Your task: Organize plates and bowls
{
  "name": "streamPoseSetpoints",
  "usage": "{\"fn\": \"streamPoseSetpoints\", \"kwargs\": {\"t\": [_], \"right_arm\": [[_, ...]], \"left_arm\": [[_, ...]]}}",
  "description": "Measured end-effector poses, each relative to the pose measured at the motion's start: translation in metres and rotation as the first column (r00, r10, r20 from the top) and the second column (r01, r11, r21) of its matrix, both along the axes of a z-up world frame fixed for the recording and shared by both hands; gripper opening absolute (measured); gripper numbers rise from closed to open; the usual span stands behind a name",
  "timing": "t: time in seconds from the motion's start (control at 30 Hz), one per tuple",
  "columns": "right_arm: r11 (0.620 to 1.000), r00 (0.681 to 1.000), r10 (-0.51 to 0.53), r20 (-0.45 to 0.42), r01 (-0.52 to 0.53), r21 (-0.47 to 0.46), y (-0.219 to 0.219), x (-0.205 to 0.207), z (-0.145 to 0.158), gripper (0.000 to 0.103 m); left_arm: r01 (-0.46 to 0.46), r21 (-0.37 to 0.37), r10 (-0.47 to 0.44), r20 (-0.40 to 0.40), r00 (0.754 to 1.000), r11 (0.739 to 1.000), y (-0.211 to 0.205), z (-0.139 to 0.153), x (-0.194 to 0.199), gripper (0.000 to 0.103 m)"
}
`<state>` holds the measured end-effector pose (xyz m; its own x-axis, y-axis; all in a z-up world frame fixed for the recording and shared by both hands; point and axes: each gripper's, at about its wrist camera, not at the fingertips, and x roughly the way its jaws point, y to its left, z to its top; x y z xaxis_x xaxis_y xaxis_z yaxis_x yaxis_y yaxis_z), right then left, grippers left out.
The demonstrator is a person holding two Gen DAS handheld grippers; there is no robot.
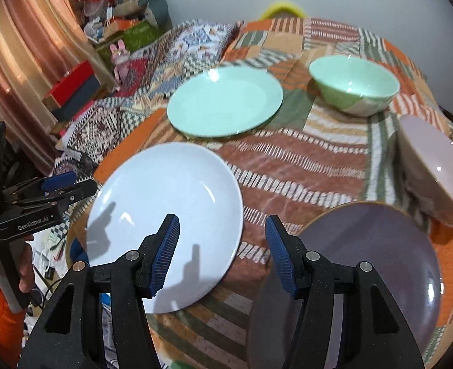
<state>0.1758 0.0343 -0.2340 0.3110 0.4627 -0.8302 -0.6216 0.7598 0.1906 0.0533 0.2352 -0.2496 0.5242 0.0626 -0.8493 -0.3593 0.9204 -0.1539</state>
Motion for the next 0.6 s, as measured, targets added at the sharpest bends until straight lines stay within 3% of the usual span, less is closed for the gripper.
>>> {"fn": "streamPoseSetpoints", "kwargs": {"t": [0.2,0.27,0.37,0.6], "right_arm": [[1.0,0.999,-0.001,-0.035,0.0,-0.03,0.011,0.005,-0.013,0.054],[0.999,0.999,-0.009,-0.038,0.008,-0.046,0.013,0.007,-0.016,0.049],[0.998,0.997,-0.015,-0.071,0.011,-0.059,0.017,0.011,-0.023,0.041],[0.994,0.997,-0.021,-0.077,0.012,-0.106,0.023,0.013,-0.028,0.036]], "left_arm": [[0.018,-0.054,-0.019,-0.011,1.0,0.998,0.006,-0.018,0.0,0.063],[0.032,-0.071,-0.033,-0.015,0.999,0.997,0.006,-0.022,0.0,0.051],[0.04,-0.09,-0.042,-0.026,0.999,0.995,0.007,-0.028,0.002,0.046],[0.079,-0.142,-0.081,-0.012,0.997,0.987,0.006,-0.034,0.004,0.043]]}}
